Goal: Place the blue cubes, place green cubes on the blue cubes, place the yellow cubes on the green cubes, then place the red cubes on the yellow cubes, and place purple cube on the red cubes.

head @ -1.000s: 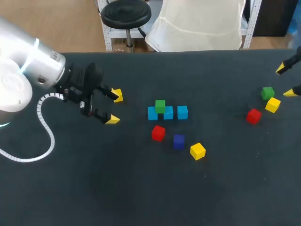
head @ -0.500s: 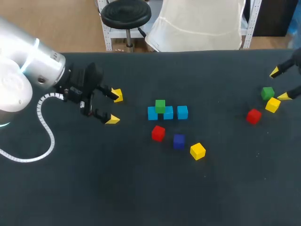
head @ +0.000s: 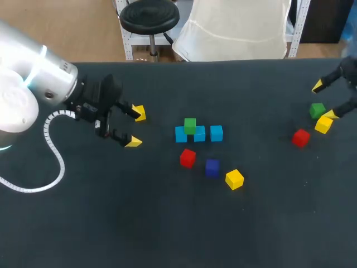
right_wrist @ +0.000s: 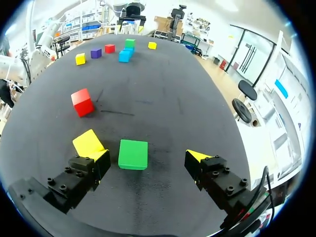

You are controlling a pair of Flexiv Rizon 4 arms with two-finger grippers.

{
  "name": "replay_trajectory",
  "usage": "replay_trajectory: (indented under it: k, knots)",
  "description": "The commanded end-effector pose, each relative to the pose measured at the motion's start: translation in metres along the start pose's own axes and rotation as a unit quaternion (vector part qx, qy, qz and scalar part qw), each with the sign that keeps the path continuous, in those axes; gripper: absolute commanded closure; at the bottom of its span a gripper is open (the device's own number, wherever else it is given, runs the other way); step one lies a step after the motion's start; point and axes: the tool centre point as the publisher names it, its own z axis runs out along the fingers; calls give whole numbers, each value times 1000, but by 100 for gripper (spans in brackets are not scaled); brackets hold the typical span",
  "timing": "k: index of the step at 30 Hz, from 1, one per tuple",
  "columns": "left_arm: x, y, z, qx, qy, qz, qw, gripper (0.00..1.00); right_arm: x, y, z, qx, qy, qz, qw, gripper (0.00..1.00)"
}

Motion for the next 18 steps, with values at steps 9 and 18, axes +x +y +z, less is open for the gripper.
replay_trajectory:
  k: [9, 18]
  knots:
    - [2, -1, 0, -1, -2, 2, 1000, 0, 2, 0, -2, -12, 17, 5, 1000, 51]
    - [2, -1, 0, -1, -2, 2, 1000, 0, 1, 4, 0, -20, 20, 2, 1000, 78]
